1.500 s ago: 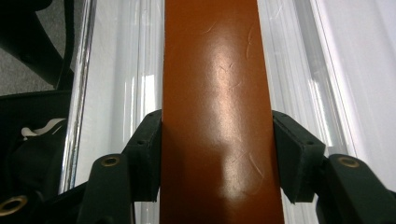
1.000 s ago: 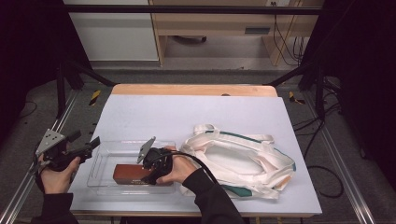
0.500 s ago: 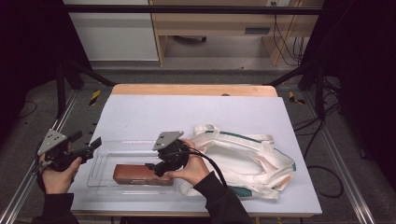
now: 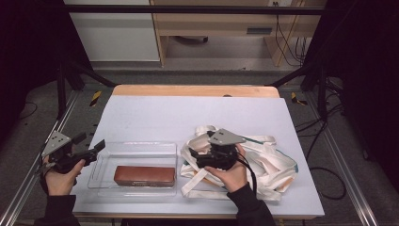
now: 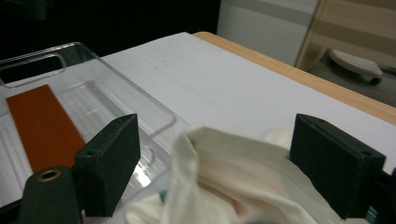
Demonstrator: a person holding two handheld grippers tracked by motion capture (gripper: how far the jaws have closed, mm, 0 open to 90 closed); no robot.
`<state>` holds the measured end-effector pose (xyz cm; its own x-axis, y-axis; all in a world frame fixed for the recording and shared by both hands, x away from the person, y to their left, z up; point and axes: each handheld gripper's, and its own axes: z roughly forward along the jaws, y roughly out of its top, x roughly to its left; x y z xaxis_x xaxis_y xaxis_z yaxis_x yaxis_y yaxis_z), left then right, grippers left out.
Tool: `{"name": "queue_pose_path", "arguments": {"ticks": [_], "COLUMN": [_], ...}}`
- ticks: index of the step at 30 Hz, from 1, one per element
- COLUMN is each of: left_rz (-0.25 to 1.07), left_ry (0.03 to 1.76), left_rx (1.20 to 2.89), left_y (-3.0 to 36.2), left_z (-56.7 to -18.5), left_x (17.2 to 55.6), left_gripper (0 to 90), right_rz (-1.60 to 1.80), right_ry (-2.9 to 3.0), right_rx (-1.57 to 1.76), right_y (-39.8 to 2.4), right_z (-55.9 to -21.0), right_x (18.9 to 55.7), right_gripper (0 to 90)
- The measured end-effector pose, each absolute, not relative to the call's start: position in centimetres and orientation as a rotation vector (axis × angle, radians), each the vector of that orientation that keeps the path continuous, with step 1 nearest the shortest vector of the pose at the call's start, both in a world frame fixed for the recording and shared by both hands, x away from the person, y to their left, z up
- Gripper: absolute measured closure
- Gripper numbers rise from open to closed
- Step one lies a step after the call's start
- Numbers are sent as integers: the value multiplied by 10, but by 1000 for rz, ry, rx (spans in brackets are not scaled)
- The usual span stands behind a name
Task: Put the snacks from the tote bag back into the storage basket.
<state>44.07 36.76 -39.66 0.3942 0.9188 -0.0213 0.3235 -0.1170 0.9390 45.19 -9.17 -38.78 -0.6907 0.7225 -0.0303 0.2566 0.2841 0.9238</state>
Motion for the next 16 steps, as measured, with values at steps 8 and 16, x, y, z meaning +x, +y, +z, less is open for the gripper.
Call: {"name": "queue_pose_path", "arguments": {"ticks": [8, 16], "left_rz": [739, 748], "left_ry": [1107, 1074], "left_rx": [1675, 1683], "left_y": [362, 359], "left_z": [-401, -402], "left_x": [442, 442], "left_gripper": [185, 200], "right_rz": [1396, 1372], "right_ry": [1953, 1789], "right_rx": [1034, 1180], "right_y": [-156, -215], "right_z": [-396, -403], "right_x": [444, 434], "right_gripper": [169, 170]}}
